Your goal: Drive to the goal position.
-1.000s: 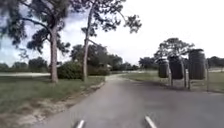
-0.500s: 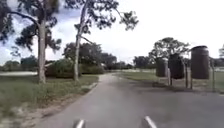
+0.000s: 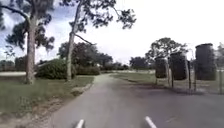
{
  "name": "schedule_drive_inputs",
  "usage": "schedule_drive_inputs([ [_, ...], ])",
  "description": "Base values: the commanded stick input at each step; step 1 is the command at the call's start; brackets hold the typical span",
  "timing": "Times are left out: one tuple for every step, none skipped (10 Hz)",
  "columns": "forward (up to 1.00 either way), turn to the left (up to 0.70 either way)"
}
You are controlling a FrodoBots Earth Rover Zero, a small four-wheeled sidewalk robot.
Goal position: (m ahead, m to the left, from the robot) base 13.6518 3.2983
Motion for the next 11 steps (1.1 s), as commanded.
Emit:
schedule_drive_inputs([
  [0.69, 0.03],
  [0.69, 0.03],
  [0.69, 0.03],
  [0.69, 0.03],
  [0.69, 0.03],
  [0.69, 0.03],
  [0.69, 0.03],
  [0.69, 0.03],
  [0.69, 0.03],
  [0.69, 0.20],
  [0.69, 0.33],
])
